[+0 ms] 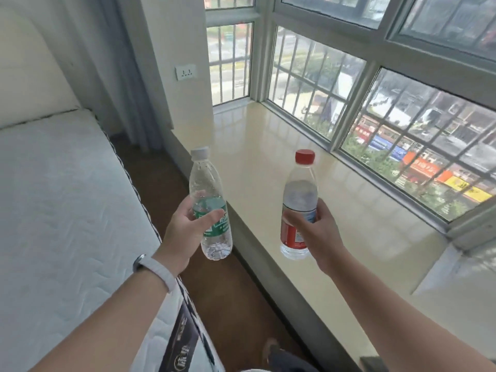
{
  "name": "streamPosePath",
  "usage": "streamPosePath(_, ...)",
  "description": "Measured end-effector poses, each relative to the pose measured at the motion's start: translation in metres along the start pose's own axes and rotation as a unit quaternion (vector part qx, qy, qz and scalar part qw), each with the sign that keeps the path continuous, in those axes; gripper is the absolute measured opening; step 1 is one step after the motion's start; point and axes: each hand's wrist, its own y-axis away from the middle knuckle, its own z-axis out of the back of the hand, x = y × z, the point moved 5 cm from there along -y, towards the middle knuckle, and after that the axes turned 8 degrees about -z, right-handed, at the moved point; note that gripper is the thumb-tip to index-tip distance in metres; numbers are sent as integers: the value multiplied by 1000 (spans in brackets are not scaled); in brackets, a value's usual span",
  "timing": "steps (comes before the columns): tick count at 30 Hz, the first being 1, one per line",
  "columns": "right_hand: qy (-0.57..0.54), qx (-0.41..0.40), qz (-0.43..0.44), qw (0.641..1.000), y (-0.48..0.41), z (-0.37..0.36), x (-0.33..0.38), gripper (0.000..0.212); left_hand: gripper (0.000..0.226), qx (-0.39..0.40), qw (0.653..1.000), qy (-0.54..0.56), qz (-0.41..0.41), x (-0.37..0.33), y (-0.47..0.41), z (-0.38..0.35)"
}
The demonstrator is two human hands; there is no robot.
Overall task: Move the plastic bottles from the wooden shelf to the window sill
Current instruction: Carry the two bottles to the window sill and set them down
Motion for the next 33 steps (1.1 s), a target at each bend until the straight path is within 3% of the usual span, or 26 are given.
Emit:
streamPosePath(3,5,26,4,1000,-29,-22,5,30,67,-38,999,-8,4,1,-17,23)
streamPosePath(8,16,79,10,997,-80,-63,16,31,73,-79,997,-23,5,1,-57,49)
streamPosePath(19,45,134,-3,990,-255,-103,41,39,57,-117,992,-26,31,24,-217,30)
streamPosePath(23,31,128,-8,991,-315,-98,55,32,70,-113,993,-29,35,21,-267,13)
streamPosePath(33,7,136,-17,991,-390,-108,82,36,56,-117,992,-46,25,4,-350,6)
